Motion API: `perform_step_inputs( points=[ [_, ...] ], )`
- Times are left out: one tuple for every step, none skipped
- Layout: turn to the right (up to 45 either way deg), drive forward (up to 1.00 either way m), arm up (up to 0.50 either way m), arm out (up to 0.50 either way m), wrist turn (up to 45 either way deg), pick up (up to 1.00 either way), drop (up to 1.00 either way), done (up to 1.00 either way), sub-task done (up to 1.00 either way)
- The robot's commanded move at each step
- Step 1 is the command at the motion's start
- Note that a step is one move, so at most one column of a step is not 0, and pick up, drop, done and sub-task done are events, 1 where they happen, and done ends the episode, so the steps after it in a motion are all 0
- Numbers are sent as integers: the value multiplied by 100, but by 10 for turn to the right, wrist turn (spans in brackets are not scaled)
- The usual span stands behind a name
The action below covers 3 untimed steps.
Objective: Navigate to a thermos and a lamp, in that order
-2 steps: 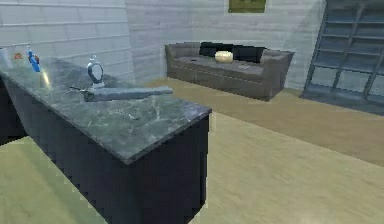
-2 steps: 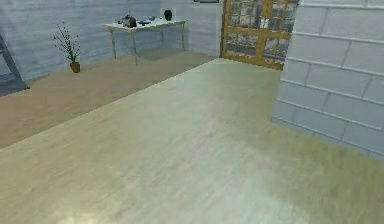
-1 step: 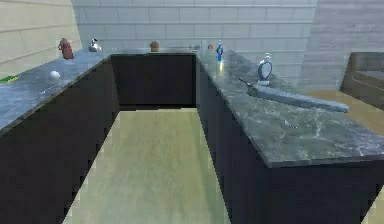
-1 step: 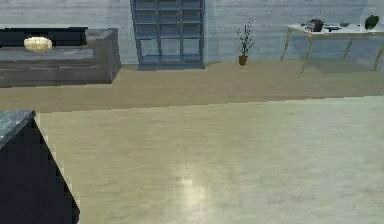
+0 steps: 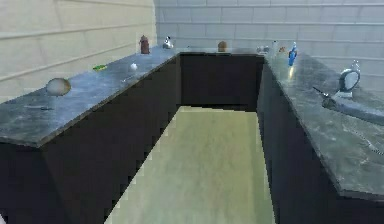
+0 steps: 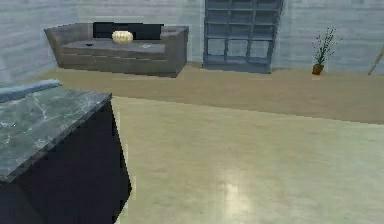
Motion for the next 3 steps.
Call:
perform_step_inputs(
  points=[
    [0, 60, 0, 0, 0, 0, 0, 0, 0],
    [30, 0, 0, 0, 0, 0, 0, 0, 0],
    [0, 100, 0, 0, 0, 0, 0, 0, 0]
  ],
)
